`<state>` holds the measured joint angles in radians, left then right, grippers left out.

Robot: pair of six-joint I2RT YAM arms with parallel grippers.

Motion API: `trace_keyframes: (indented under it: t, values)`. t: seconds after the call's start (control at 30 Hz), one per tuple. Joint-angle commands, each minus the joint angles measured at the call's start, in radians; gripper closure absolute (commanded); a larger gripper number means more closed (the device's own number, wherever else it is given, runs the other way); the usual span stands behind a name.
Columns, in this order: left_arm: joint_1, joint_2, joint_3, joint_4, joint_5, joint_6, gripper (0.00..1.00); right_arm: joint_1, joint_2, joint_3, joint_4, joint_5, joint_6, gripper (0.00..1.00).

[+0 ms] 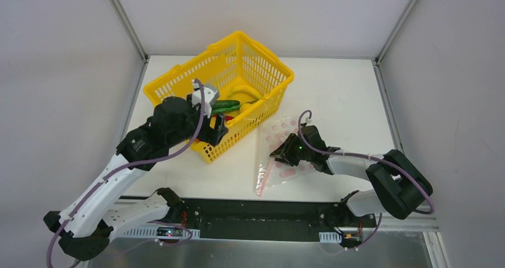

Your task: Place the food in the zip-top bag and seal the zipper

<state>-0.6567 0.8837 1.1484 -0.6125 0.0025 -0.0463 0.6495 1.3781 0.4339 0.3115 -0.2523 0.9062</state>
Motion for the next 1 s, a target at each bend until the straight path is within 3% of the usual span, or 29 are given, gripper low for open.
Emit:
trace_keyframes:
  t: [0.0, 0.1, 0.17, 0.23, 0.3, 0.63, 0.97]
  values:
    - [-0.207, 0.044, -0.024, -0.03, -0.023, -0.084, 0.27, -0.006, 0.047, 0.0, 0.122, -0.011, 0.032, 0.7]
    - [-0.404, 0.124, -0.005, -0.071, -0.179, -0.089, 0.27, -0.007, 0.068, -0.006, 0.15, -0.024, 0.038, 0.86]
    - [-0.495, 0.198, 0.026, -0.109, -0.251, -0.103, 0.27, -0.007, 0.062, -0.016, 0.164, -0.025, 0.04, 0.89]
    - [-0.572, 0.279, 0.053, -0.1, -0.284, -0.121, 0.26, -0.007, 0.036, -0.021, 0.167, -0.03, 0.036, 1.0]
    - [-0.613, 0.338, 0.065, -0.072, -0.31, -0.135, 0.25, -0.006, 0.0, -0.025, 0.166, -0.041, 0.036, 1.0]
    - [-0.658, 0.549, 0.12, 0.026, -0.39, -0.243, 0.2, -0.008, -0.284, -0.012, -0.024, 0.034, 0.016, 1.0]
    - [-0.661, 0.633, 0.108, 0.088, -0.46, -0.338, 0.2, -0.01, -0.358, 0.022, -0.122, 0.048, 0.01, 1.0]
